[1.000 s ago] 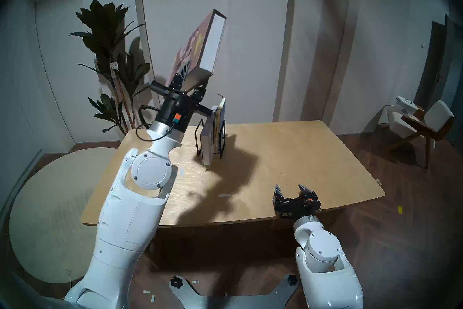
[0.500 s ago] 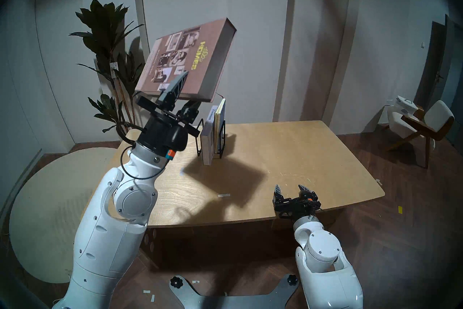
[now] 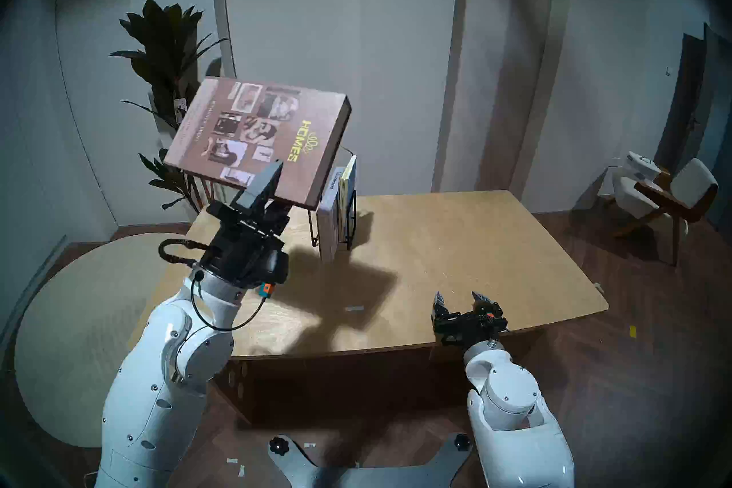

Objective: Stack the books into one stack

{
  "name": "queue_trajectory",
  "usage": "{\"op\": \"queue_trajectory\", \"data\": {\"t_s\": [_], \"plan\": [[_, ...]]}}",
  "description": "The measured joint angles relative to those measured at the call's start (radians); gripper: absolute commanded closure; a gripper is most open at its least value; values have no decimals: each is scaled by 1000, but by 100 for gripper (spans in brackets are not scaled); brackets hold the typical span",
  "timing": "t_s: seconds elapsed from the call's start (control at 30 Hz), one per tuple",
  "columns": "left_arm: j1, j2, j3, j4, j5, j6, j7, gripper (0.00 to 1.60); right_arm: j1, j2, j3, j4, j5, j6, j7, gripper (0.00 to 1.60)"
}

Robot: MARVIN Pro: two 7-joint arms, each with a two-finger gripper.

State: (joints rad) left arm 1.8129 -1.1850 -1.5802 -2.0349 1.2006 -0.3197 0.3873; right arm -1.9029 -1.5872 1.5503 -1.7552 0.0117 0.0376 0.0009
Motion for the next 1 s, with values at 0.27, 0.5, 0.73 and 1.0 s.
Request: {"op": "queue_trajectory", "data": {"t_s": [0.27, 0.5, 0.73, 1.0], "plan": [[21, 2, -22, 88, 47, 35, -17, 160, 0, 0, 0, -2, 1, 0, 0, 0], [21, -3, -48, 130, 35, 78, -128, 160, -1, 0, 0, -2, 2, 0, 0, 0], [21, -4, -82, 141, 30, 121, -219, 160, -1, 0, 0, -3, 2, 0, 0, 0], [26, -4, -81, 219, 44, 145, -269, 160, -1, 0, 0, -3, 2, 0, 0, 0]]}}
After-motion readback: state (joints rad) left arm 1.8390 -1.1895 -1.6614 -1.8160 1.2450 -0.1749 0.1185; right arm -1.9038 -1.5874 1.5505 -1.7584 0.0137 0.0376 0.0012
